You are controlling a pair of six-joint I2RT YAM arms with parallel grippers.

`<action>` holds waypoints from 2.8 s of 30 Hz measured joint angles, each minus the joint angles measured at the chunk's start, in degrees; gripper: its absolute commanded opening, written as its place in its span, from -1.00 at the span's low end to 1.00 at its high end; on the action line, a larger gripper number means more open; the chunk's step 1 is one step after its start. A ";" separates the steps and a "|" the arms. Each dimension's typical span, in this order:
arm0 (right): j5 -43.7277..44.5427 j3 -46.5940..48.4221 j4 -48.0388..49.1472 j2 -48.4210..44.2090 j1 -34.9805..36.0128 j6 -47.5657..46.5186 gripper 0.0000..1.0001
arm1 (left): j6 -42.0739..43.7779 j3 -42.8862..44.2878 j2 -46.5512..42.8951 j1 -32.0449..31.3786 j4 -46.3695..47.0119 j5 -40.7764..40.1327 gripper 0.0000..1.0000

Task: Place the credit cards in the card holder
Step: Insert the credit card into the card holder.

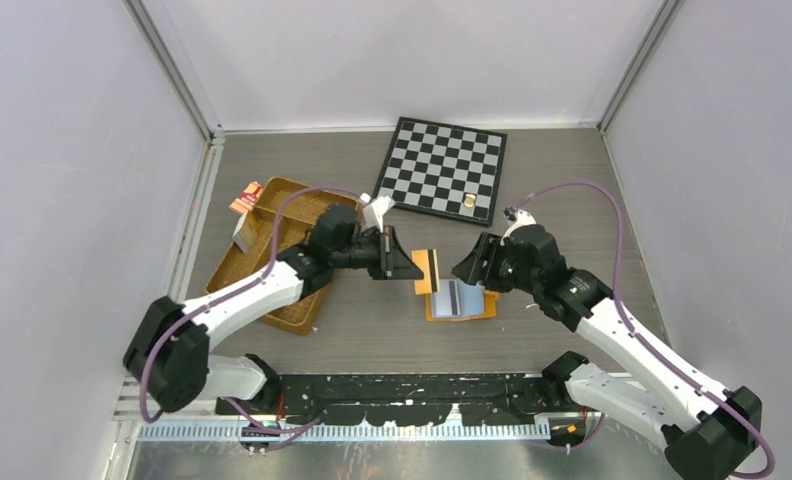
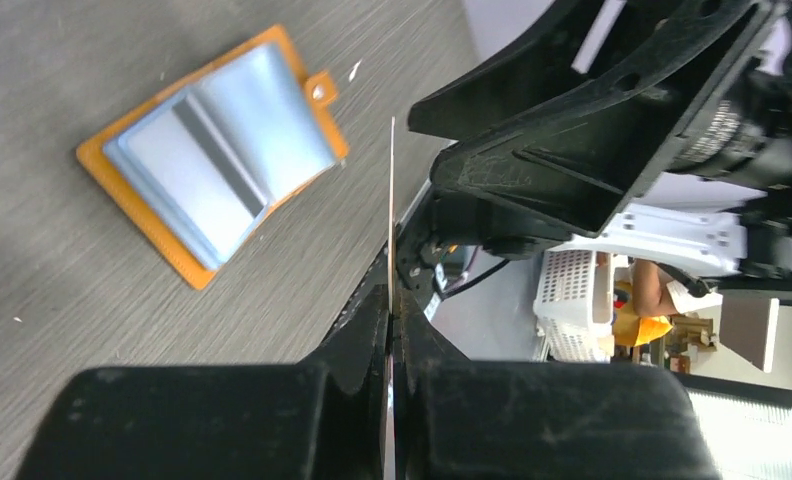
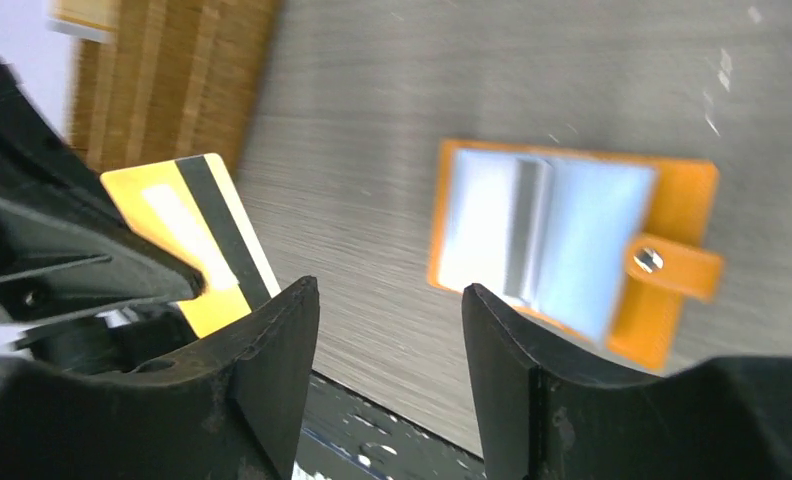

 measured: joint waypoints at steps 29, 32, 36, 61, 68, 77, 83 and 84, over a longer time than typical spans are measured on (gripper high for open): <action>12.98 -2.43 -9.03 25.14 -0.24 -2.23 -0.82 | -5.60 5.66 31.65 -8.50 7.34 -4.98 -1.00; 13.42 -3.13 -8.57 25.73 -0.31 -2.16 -0.89 | -6.36 5.92 32.89 -8.48 8.72 -4.79 -1.00; 13.66 -3.69 -7.87 26.18 -0.35 -1.95 -0.96 | -6.56 6.93 34.73 -8.48 9.68 -4.50 -1.00; 14.36 -3.52 -7.74 26.99 -0.35 -1.49 -0.65 | -4.00 9.53 38.45 -6.91 10.16 0.68 -1.00; 17.33 -2.29 -10.19 27.56 -0.44 -0.57 -0.36 | -1.92 10.71 38.45 -6.38 7.82 0.90 -1.00; 17.18 -2.23 -12.31 23.02 -0.63 -0.39 -0.33 | -0.22 11.37 38.45 -6.38 5.77 0.92 -1.00; 14.88 -2.16 -12.26 19.19 -0.63 -0.46 -0.51 | -0.22 11.37 38.45 -6.38 5.73 0.98 -1.00; 14.40 -2.12 -12.26 18.40 -0.63 -0.48 -0.52 | -0.22 11.37 38.45 -6.38 5.70 0.98 -1.00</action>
